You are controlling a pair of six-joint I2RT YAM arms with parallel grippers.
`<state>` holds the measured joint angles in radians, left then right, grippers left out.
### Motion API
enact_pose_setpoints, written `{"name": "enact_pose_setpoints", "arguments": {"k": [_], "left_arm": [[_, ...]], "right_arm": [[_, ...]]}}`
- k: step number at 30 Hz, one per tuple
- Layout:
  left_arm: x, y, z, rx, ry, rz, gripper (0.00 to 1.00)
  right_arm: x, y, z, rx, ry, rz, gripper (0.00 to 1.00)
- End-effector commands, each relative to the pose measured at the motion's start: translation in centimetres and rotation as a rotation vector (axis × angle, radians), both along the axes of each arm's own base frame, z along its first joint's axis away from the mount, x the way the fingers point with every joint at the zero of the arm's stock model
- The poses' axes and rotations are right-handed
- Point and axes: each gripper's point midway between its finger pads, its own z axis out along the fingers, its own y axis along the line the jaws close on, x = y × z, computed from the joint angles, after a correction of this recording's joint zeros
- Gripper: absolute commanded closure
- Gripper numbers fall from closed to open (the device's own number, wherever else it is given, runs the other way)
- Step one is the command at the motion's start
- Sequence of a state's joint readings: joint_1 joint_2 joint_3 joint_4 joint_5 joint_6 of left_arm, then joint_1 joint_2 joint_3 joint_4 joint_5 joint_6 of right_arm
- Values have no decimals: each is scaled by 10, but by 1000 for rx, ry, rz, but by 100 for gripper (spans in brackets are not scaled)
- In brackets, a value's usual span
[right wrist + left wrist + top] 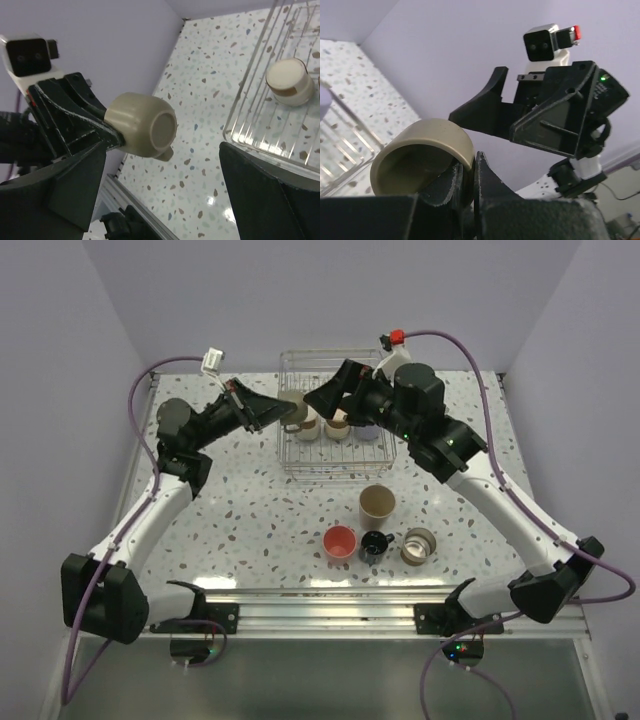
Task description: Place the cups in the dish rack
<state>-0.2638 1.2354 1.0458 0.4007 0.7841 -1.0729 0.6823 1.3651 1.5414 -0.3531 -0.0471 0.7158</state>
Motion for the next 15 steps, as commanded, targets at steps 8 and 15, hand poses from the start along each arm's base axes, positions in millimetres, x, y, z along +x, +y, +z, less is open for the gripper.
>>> {"name": "enact_pose_setpoints", "arguments": {"k": [8, 15], "left_arm": [[-29, 34, 48, -586, -75, -170, 100], [-26, 52, 66, -752, -135, -178, 100]], "right_arm": [[17, 38, 53, 191, -134, 103, 1], [19, 44, 49, 186, -128, 127, 2]]}}
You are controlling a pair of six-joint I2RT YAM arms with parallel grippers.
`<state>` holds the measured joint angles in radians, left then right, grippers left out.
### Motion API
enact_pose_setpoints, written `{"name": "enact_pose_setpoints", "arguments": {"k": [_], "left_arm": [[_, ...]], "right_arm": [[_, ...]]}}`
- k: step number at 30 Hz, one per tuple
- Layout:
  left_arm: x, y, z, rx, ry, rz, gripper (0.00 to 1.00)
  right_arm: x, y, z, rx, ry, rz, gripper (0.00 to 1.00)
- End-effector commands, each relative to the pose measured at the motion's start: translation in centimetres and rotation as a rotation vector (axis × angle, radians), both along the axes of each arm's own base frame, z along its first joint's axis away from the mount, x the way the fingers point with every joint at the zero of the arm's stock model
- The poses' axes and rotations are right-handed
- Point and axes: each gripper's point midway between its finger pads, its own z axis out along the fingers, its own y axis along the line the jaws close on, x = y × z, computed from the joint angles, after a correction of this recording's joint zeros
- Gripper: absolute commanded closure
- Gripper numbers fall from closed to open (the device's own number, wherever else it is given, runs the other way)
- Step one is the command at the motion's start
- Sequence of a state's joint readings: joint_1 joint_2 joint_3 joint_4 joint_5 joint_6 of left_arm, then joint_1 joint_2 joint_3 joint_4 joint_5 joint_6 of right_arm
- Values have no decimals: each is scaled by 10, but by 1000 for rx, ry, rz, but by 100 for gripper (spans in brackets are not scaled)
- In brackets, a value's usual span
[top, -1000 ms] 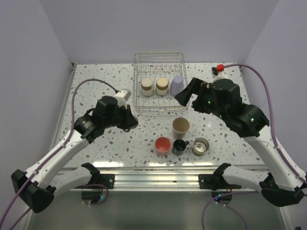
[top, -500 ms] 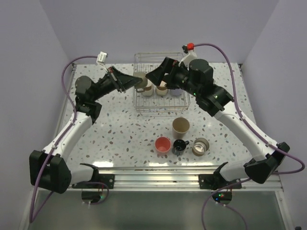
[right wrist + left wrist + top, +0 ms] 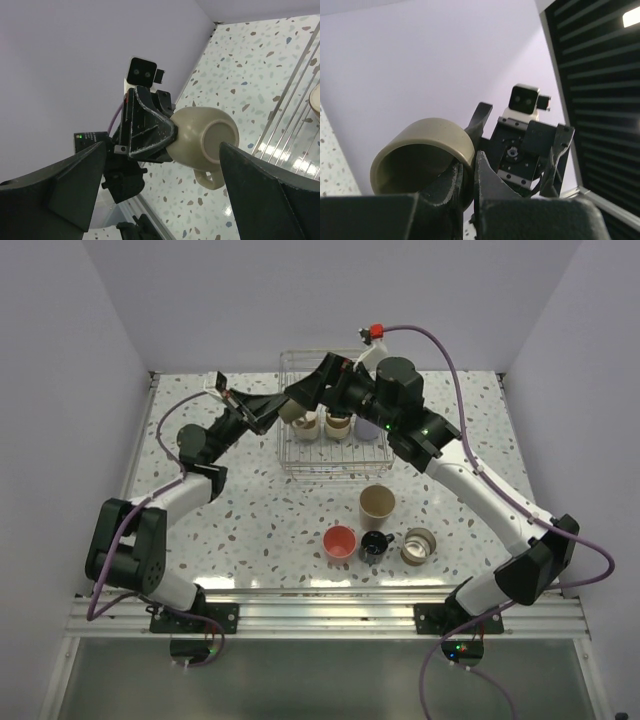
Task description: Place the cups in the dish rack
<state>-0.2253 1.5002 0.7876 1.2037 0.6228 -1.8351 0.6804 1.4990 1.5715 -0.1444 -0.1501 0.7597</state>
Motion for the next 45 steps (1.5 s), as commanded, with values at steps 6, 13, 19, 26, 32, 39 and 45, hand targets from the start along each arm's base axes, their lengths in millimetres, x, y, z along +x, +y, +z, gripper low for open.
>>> {"name": "enact_pose_setpoints", "arguments": {"k": [6, 13, 19, 26, 32, 39, 45], "left_arm": [[-67, 42, 108, -334, -496, 15, 100], [-77, 49, 123, -377, -511, 22, 100], [-81, 54, 131, -402, -520, 33, 100], [-83, 57, 147, -420, -542, 43, 100], [-84, 58, 148, -417, -543, 56, 100], [-83, 57, 139, -406, -515, 61, 100], [-86, 55, 137, -393, -504, 48, 100]], "right_arm": [[-1, -4, 32, 73, -79, 4, 2], [10, 6, 21, 63, -61, 13, 1], [13, 13, 9, 72, -39, 32, 2], [9, 16, 0, 80, -27, 58, 21], [5, 17, -4, 81, -24, 77, 40], [8, 18, 4, 88, -46, 76, 42], [6, 17, 16, 83, -95, 87, 6]]}}
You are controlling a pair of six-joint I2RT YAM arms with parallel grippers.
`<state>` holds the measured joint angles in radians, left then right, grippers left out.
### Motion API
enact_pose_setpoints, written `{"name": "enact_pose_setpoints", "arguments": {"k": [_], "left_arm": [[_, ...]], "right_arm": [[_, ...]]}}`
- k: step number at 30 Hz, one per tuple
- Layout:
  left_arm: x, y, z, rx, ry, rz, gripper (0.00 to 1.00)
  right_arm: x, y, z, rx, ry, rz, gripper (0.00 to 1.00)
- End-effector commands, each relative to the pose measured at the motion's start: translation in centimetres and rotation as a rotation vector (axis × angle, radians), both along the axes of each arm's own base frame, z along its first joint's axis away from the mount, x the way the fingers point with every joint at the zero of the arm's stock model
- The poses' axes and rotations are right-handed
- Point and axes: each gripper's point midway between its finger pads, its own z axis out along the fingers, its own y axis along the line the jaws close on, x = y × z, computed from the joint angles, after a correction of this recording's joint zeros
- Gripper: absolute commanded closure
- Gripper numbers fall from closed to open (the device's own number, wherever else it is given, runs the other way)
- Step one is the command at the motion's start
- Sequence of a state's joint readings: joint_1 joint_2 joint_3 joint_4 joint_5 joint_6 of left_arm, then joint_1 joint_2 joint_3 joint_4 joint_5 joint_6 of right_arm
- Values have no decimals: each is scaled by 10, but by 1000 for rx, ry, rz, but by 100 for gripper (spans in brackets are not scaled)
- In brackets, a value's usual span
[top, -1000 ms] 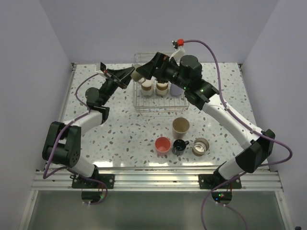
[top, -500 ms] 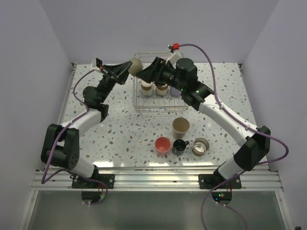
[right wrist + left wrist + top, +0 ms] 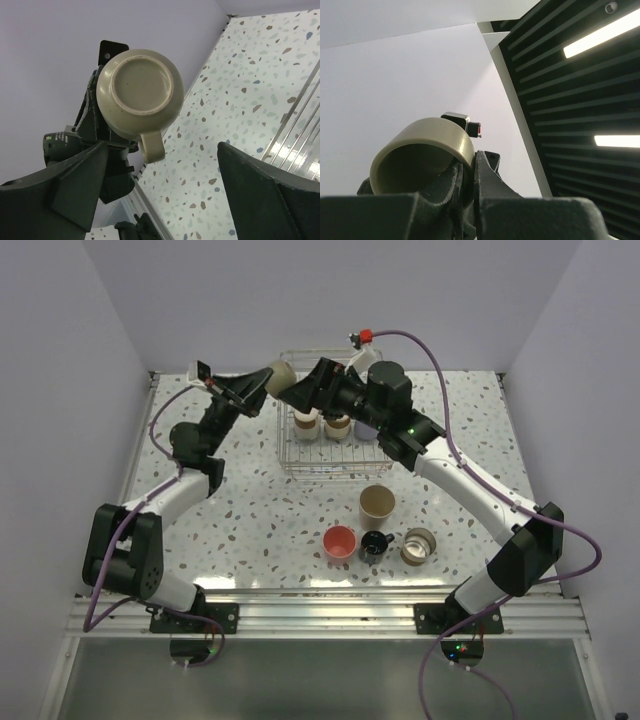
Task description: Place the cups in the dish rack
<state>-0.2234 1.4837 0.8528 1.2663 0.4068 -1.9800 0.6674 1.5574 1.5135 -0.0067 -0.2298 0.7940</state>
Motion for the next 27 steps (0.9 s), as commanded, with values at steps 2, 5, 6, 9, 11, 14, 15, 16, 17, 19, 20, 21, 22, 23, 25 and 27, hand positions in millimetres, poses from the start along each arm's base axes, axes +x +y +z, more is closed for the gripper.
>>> {"name": "enact_pose_setpoints", "arguments": {"k": [2, 5, 6, 9, 11, 14, 15, 16, 17, 19, 20, 21, 22, 23, 25, 27], "left_arm": [[-100, 26, 73, -134, -488, -12, 100], [-102, 28, 72, -141, -485, -11, 100], [-103, 28, 71, -145, -482, -12, 100], [-104, 29, 71, -156, -482, -16, 100], [-106, 30, 73, -163, -489, -16, 100], [-106, 31, 76, -171, -495, -13, 100], [-106, 31, 76, -175, -493, -15, 100], [-106, 31, 77, -180, -497, -16, 100], [-107, 32, 77, -185, -499, -14, 100], [-107, 33, 78, -192, -500, -11, 100], [-107, 32, 79, -194, -501, -12, 100], [-106, 34, 79, -201, -503, -7, 100], [-108, 34, 80, -208, -509, -5, 100], [-107, 36, 80, -212, -509, 0, 100], [-105, 36, 81, -226, -509, 2, 100], [-105, 34, 83, -229, -512, -1, 100]], "right_arm": [[-4, -3, 42, 49, -124, 22, 3], [-2, -1, 47, 64, -134, 28, 2], [-1, -1, 52, 75, -142, 28, 2], [4, 1, 58, 115, -140, 25, 2], [8, 5, 57, 134, -122, 29, 4], [14, 11, 62, 161, -118, 40, 8], [13, 14, 66, 178, -116, 51, 9], [14, 15, 67, 186, -114, 54, 10], [16, 17, 64, 186, -105, 57, 12], [16, 19, 63, 192, -99, 64, 14], [16, 20, 63, 196, -96, 66, 14], [18, 20, 62, 198, -94, 64, 15], [16, 21, 62, 205, -88, 74, 15], [16, 22, 61, 211, -84, 76, 15], [15, 23, 59, 219, -73, 81, 18], [17, 23, 58, 223, -68, 78, 22]]}}
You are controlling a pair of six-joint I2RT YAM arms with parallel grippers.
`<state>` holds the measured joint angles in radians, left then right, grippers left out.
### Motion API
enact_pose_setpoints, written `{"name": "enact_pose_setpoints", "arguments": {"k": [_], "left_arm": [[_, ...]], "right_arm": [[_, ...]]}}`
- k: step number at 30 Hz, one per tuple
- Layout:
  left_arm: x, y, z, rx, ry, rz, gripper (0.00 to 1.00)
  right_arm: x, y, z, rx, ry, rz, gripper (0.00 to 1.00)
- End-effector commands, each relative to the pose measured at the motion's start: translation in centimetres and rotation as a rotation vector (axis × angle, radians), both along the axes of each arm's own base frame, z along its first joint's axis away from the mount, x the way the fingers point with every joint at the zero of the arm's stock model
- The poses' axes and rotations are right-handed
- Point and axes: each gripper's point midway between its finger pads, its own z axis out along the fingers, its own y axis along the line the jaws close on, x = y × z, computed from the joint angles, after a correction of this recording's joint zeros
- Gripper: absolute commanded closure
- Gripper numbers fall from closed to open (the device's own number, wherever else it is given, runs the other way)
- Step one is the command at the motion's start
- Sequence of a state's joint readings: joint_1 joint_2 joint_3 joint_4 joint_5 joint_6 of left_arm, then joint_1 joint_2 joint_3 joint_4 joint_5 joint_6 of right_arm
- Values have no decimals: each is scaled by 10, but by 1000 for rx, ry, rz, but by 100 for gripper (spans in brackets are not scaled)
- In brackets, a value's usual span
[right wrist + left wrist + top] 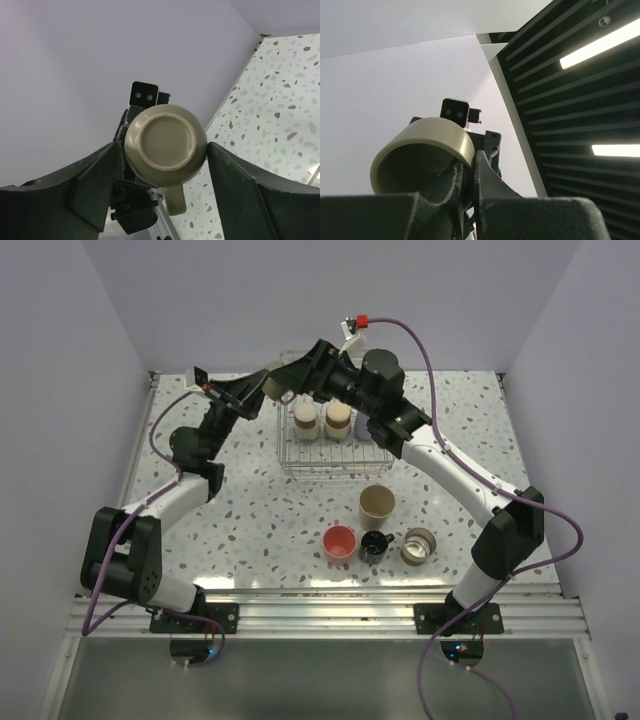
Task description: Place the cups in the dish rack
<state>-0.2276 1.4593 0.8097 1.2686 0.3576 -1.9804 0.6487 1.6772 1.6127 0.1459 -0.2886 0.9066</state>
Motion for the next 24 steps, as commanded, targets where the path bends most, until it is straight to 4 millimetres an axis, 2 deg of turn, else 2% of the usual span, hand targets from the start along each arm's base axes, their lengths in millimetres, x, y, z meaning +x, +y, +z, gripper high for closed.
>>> {"name": "enact_pose_setpoints", "arguments": {"k": [1, 4, 7, 14, 18, 20, 21, 24], "left_arm": [[-104, 28, 88, -202, -540, -28, 100], [-103, 27, 88, -217, -531, -34, 100], [-102, 25, 88, -230, -525, -49, 100], [-103, 20, 85, -228, -510, -68, 100], [-102, 18, 84, -228, -506, -74, 100], [-102, 17, 85, -228, -508, -80, 100], [-101, 15, 84, -222, -509, -84, 100], [-101, 14, 81, -216, -505, -93, 89]], "right_arm": [[-8, 1, 31, 77, -53, 36, 27], [-7, 3, 31, 89, -49, 37, 38], [-6, 4, 32, 106, -42, 43, 44], [-4, 8, 34, 121, -42, 54, 36], [-3, 9, 35, 124, -41, 54, 37], [-4, 9, 37, 127, -44, 61, 42], [-3, 10, 36, 125, -41, 62, 52], [-4, 11, 37, 120, -40, 66, 67]]}}
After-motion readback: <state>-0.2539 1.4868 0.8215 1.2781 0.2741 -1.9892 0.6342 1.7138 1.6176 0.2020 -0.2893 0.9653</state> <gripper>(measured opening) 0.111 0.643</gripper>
